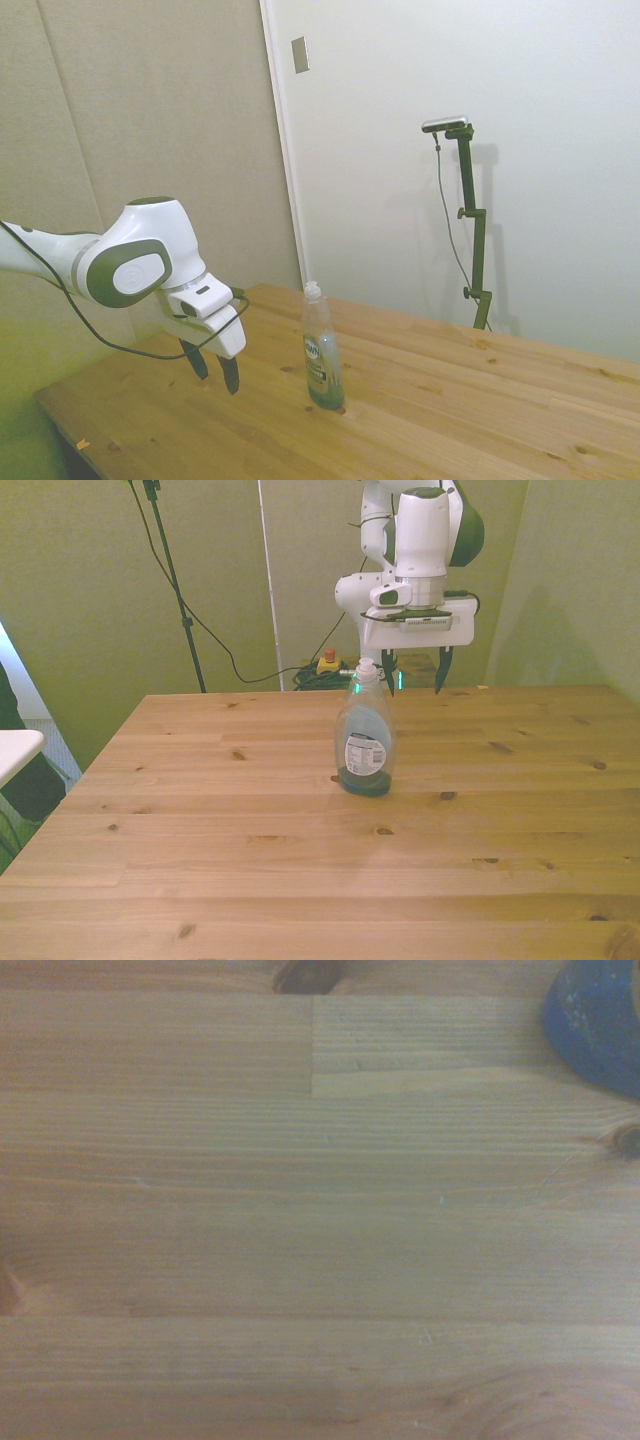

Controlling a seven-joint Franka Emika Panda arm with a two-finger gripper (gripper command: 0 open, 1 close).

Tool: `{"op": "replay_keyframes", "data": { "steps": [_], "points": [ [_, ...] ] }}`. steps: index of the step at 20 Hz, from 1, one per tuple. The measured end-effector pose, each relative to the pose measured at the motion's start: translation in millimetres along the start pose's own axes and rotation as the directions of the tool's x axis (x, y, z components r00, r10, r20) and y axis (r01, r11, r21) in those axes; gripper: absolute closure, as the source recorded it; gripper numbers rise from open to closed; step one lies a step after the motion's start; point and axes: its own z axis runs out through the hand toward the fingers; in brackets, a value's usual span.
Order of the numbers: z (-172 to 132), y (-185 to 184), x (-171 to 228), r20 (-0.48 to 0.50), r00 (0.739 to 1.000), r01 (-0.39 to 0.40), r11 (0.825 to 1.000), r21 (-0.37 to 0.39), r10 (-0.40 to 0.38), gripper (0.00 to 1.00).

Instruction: Knock down the dish soap

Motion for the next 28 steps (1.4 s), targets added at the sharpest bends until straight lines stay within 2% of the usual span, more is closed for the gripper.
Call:
{"op": "replay_keyframes", "data": {
  "steps": [1,2,11,16,28],
  "points": [
    [0.0,-0.2,0.1,0.000,1.000,0.000,1.000,0.000,0.000,0.00],
    [-0.3,-0.2,0.0,-0.001,1.000,-0.001,1.000,0.001,0.001,1.00],
    [-20.8,19.1,24.5,-0.050,0.991,-0.125,0.991,0.053,0.128,1.00],
    [-37.7,11.3,53.0,-0.071,0.983,-0.162,0.983,0.085,0.168,1.00],
    [-22.5,-8.7,112.4,-0.107,0.961,-0.247,0.966,0.075,0.254,1.00]
  ]
}}
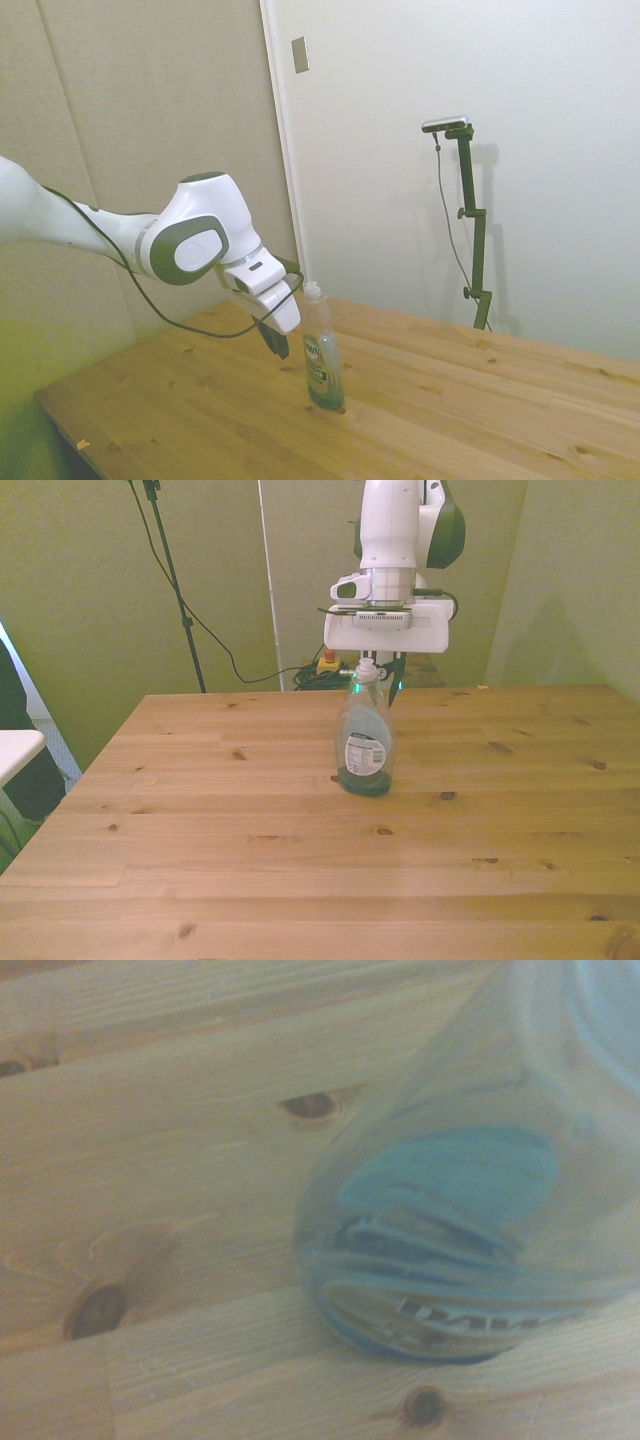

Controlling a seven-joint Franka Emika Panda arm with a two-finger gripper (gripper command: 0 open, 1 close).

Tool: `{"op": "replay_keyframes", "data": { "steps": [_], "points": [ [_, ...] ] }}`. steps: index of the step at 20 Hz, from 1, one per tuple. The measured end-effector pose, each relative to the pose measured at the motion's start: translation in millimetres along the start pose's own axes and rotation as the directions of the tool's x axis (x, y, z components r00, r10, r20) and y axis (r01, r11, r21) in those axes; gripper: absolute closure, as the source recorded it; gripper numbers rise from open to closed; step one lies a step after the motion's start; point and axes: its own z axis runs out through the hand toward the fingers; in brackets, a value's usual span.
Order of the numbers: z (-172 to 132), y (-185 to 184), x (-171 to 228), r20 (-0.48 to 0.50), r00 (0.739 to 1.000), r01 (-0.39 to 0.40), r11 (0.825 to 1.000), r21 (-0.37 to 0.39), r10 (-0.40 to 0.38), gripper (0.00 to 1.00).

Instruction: Knock down the dish soap

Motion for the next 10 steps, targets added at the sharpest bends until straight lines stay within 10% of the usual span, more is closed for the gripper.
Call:
{"op": "replay_keyframes", "data": {
  "steps": [10],
  "points": [
    [31.1,-52.3,61.8,-0.036,0.994,-0.099,0.995,-0.007,0.099,1.00]
  ]
}}
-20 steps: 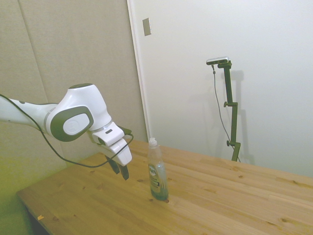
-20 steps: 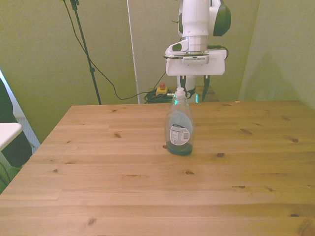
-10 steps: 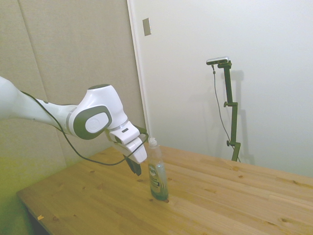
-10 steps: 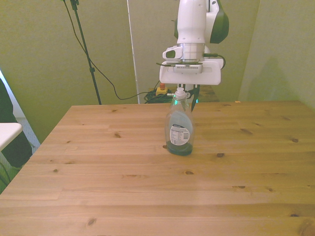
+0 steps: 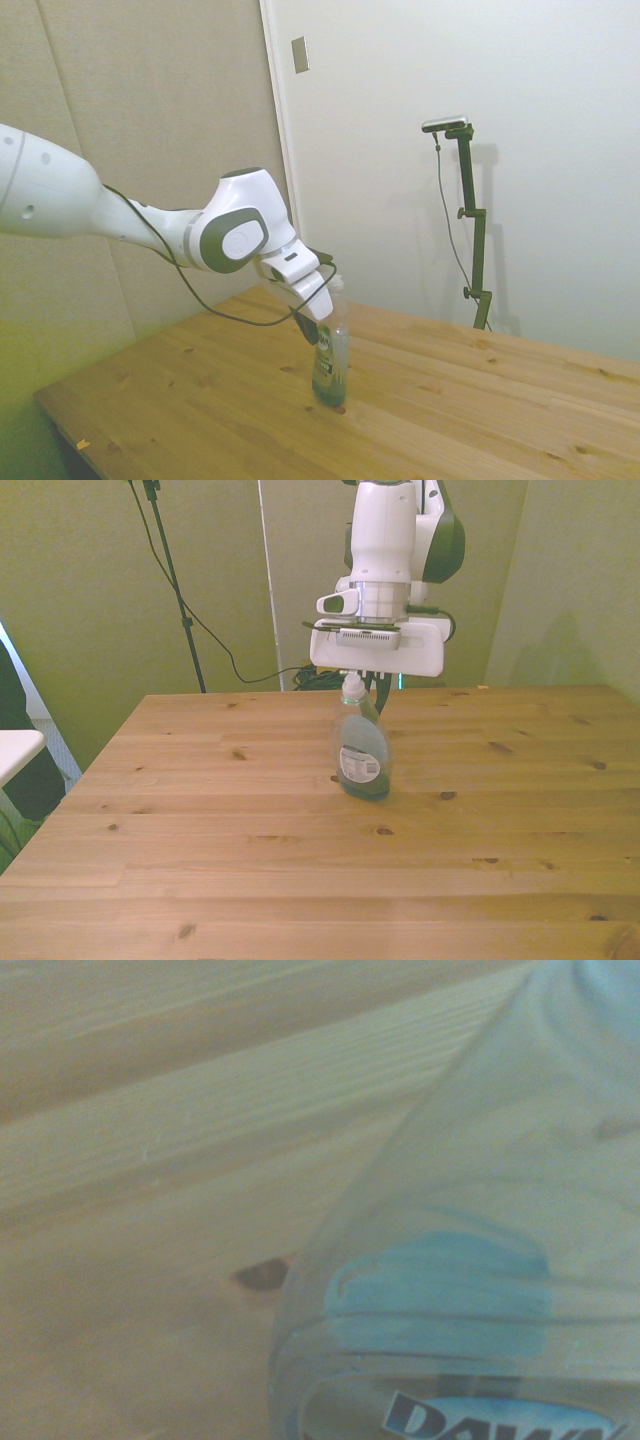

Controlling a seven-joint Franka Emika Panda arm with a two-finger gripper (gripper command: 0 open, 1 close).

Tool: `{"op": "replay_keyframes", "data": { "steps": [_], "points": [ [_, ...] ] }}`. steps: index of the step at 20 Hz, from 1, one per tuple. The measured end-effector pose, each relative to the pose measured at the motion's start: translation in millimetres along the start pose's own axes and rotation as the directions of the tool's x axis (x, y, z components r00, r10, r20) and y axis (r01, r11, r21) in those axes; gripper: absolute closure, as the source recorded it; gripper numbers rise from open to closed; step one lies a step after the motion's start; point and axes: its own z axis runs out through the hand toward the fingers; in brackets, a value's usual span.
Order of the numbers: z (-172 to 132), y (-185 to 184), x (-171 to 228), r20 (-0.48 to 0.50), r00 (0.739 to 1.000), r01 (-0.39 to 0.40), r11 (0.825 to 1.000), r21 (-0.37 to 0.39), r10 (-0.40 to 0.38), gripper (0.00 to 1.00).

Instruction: Knock down the dish soap

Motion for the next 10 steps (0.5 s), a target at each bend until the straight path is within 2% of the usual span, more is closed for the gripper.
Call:
{"op": "replay_keyframes", "data": {
  "steps": [4,10],
  "points": [
    [19.4,-20.5,30.8,-0.023,0.999,-0.042,0.999,0.009,0.043,1.00],
    [27.4,-34.1,68.2,-0.056,0.994,-0.093,0.995,0.029,0.095,1.00]
  ]
}}
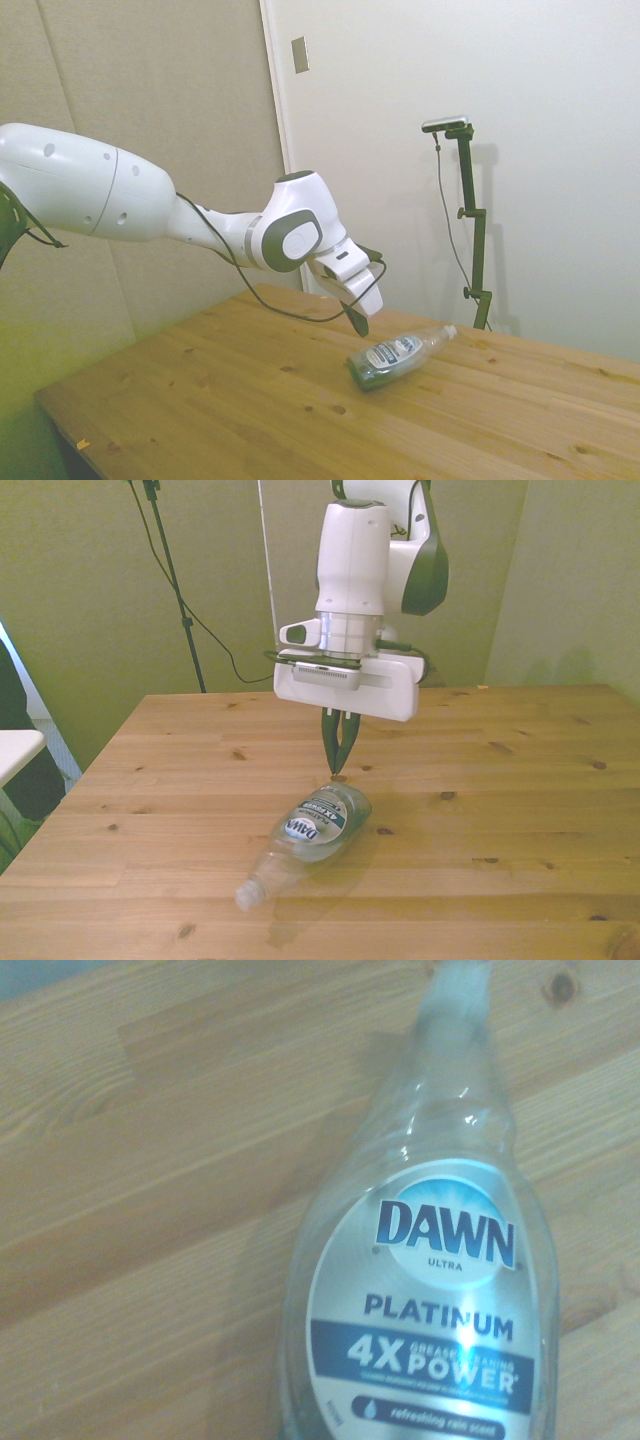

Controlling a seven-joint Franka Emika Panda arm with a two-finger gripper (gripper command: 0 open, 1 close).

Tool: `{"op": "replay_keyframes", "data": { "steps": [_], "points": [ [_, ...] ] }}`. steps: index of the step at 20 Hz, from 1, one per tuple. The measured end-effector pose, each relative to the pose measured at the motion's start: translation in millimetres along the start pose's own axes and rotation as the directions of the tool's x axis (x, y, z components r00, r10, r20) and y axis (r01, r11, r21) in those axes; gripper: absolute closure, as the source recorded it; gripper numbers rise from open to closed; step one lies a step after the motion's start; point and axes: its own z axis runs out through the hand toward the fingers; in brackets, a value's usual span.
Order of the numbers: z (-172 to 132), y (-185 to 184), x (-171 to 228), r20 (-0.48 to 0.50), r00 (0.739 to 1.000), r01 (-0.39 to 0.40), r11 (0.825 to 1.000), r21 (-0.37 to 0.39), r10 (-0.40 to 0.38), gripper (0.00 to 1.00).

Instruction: Knock down the dish soap

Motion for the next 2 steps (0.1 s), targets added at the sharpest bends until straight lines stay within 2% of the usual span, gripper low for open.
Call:
{"op": "replay_keyframes", "data": {
  "steps": [2],
  "points": [
    [4.1,-3.0,10.1,-0.005,1.000,-0.017,1.000,0.003,0.017,1.00]
  ]
}}
